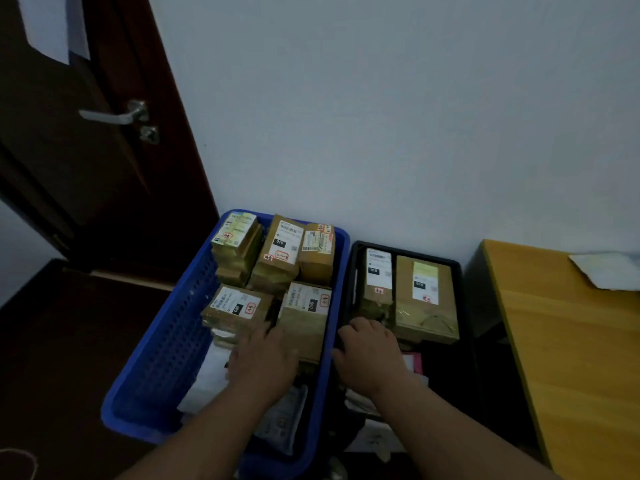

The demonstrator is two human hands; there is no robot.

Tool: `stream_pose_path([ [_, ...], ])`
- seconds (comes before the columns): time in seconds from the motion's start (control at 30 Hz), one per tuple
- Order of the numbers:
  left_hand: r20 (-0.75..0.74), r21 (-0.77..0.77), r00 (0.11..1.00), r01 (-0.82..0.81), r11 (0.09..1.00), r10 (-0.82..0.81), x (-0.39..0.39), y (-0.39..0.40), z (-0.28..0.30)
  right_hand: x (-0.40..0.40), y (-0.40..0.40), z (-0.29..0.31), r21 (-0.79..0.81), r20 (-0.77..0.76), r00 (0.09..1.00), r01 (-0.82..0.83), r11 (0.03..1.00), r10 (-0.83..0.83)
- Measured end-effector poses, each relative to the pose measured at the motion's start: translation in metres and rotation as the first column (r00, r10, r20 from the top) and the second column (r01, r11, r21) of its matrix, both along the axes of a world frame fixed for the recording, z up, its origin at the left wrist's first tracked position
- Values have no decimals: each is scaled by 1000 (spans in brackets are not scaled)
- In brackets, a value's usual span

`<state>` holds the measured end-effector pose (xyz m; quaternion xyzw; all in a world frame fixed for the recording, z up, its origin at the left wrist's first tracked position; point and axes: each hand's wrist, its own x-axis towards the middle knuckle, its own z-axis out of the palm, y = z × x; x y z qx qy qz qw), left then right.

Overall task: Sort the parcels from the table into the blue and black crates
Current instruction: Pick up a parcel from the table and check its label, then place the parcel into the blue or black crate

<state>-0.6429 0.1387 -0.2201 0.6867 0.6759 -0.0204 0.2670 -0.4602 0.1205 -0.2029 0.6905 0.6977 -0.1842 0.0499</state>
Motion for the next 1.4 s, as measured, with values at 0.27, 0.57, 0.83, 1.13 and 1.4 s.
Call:
stream_pose_path([
  [0.27, 23, 66, 984, 173, 983, -175, 63, -51, 16, 66, -78, 18, 7, 48, 995, 82, 997, -83],
  [0.57, 3, 124, 958, 283, 951, -285, 206, -88, 39, 199, -144, 42, 103, 51, 976, 206, 973, -212],
  [0.83, 58, 109, 934, 346, 932, -353, 389, -156, 38, 379, -223, 53, 36, 51, 934, 353, 935, -355],
  [1.13, 13, 90, 918, 393, 915, -395, 487, -155, 38, 482, -240, 38, -7, -9, 874, 486, 874, -486],
  [1.4, 59, 59, 864, 498, 865, -501, 587, -119, 26, 564, -223, 27, -44, 14, 819, 573, 818, -573],
])
